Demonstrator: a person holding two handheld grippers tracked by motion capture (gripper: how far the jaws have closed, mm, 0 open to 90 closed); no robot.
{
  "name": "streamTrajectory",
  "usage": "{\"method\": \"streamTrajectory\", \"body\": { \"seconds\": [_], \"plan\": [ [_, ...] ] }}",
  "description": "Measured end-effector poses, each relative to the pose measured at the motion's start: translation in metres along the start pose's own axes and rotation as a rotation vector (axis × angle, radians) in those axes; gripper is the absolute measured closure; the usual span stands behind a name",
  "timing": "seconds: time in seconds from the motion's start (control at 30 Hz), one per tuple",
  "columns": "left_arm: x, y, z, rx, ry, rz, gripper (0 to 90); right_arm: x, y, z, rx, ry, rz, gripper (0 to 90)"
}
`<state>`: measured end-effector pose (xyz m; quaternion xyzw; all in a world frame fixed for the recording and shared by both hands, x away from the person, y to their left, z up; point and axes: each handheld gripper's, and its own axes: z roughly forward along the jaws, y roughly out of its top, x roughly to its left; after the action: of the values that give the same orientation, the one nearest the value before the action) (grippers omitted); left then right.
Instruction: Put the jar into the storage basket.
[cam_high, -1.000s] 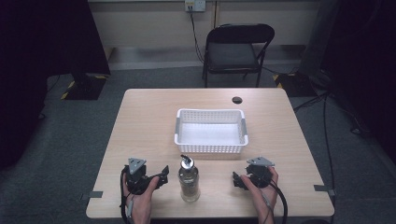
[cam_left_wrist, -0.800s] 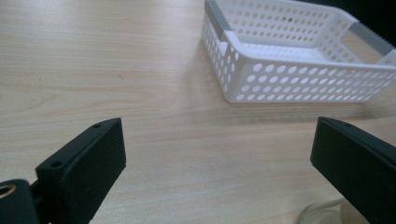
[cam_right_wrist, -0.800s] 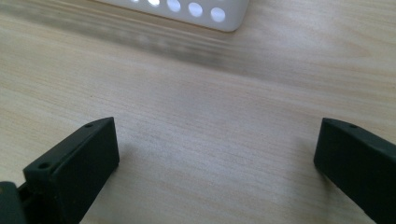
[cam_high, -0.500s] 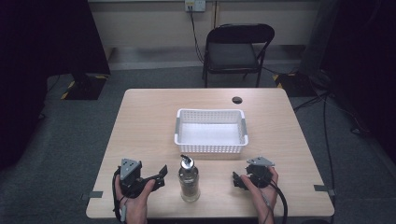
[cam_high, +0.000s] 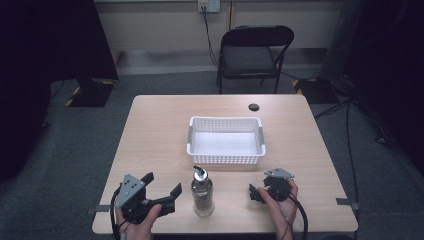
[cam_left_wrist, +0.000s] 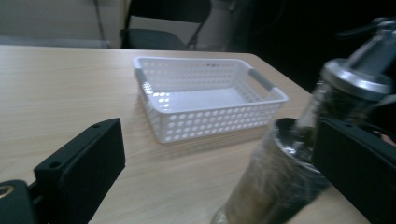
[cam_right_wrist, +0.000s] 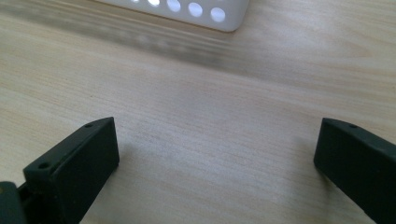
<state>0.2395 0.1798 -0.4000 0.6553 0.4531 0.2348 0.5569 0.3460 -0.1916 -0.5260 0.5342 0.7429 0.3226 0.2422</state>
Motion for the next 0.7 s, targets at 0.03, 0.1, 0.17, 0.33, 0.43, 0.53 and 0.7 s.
{"method": "streamTrajectory", "body": {
  "seconds": [0.03, 0.1, 0.17, 0.33, 0.43, 0.53, 0.7],
  "plan": [
    [0.0, 0.0, 0.0, 0.0, 0.0, 0.0, 2.3, 0.0, 0.0, 0.0, 0.0, 0.0, 0.0, 0.0],
    [-0.003, 0.0, 0.0, -0.005, -0.004, 0.021, 2.3, 0.0, 0.0, 0.0, 0.0, 0.0, 0.0, 0.0],
    [-0.006, 0.0, 0.0, -0.011, -0.036, 0.035, 2.3, 0.0, 0.0, 0.0, 0.0, 0.0, 0.0, 0.0],
    [-0.013, 0.002, 0.002, 0.016, -0.07, 0.068, 2.3, 0.0, 0.0, 0.0, 0.0, 0.0, 0.0, 0.0],
    [-0.016, 0.002, 0.005, 0.016, -0.085, 0.081, 2.3, 0.0, 0.0, 0.0, 0.0, 0.0, 0.0, 0.0],
    [-0.02, 0.001, 0.01, 0.021, -0.106, 0.091, 2.3, 0.0, 0.0, 0.0, 0.0, 0.0, 0.0, 0.0],
    [-0.025, -0.001, 0.019, 0.046, -0.131, 0.085, 2.2, 0.0, 0.0, 0.0, 0.0, 0.0, 0.0, 0.0]
  ]
}}
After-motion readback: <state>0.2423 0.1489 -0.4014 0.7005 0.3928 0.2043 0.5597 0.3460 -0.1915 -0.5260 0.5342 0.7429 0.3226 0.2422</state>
